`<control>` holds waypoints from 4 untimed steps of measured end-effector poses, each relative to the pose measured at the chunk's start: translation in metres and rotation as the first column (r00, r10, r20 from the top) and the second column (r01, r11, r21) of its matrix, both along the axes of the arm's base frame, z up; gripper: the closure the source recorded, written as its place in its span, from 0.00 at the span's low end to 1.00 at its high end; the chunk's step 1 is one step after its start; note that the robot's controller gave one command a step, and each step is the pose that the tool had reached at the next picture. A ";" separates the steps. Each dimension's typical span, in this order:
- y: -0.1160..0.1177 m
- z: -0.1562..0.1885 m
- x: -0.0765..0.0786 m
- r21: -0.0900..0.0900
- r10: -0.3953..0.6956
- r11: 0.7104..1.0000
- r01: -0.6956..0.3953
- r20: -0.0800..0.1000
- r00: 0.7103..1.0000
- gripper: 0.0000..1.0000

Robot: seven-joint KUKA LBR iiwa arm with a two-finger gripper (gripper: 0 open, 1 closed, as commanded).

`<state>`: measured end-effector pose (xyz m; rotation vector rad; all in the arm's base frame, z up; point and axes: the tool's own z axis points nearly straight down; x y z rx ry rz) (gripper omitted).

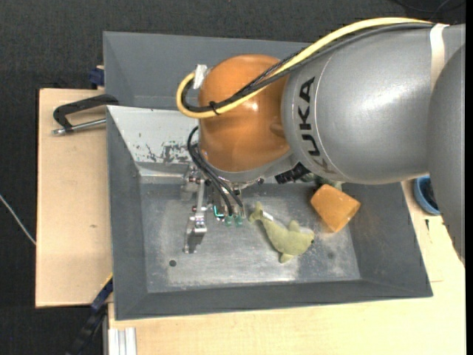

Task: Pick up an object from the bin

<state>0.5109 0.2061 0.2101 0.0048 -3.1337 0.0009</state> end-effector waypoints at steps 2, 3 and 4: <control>-0.087 -0.012 0.080 -0.001 0.101 0.995 -0.101 0.016 0.995 0.00; -0.154 -0.120 0.061 0.001 0.301 0.954 -0.301 0.001 0.954 0.00; -0.192 -0.137 0.050 0.002 0.406 0.914 -0.406 0.018 0.914 0.00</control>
Offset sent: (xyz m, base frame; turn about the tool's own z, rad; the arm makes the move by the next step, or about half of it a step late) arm 0.0392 0.0250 -0.0100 -0.1465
